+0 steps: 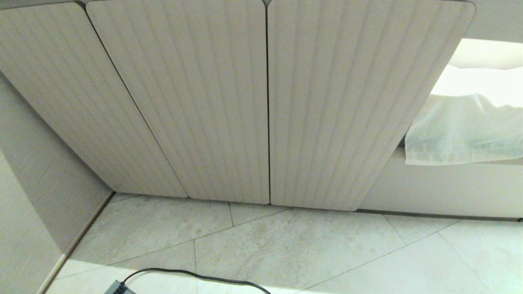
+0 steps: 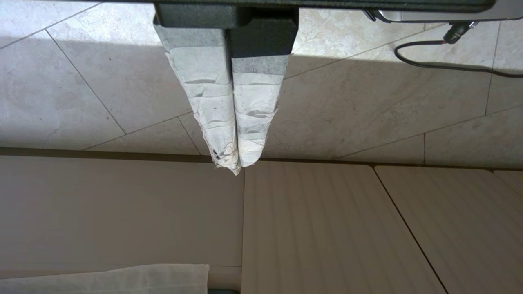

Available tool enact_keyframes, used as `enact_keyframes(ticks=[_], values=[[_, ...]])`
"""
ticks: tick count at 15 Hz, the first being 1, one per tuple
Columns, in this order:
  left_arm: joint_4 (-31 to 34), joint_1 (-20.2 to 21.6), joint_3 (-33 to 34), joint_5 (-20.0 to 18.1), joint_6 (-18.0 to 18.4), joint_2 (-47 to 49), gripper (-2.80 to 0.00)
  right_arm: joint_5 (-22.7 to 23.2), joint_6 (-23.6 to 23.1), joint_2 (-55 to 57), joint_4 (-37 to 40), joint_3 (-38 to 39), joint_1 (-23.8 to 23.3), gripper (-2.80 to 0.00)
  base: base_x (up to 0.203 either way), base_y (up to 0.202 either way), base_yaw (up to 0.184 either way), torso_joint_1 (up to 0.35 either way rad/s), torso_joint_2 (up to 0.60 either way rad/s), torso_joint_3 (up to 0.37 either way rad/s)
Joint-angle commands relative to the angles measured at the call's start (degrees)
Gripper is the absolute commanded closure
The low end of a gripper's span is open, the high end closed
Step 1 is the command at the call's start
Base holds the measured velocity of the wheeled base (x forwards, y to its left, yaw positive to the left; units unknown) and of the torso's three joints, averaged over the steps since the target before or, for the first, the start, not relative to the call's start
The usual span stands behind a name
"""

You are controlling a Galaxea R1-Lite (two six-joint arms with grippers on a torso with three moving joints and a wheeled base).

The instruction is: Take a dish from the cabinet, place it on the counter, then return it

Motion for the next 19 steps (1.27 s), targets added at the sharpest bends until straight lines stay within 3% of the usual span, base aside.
enact_keyframes(ticks=[1, 19], values=[[0.0, 0.0, 0.0, 0.0, 0.0, 0.0, 0.00, 0.0, 0.0, 0.1, 0.0, 0.0, 0.0, 0.00, 0.000, 0.000, 0.000, 0.000, 0.00, 0.000], [0.0, 0.0, 0.0, 0.0, 0.0, 0.0, 0.00, 0.1, 0.7, 0.1, 0.0, 0.0, 0.0, 0.00, 0.000, 0.000, 0.000, 0.000, 0.00, 0.000]])
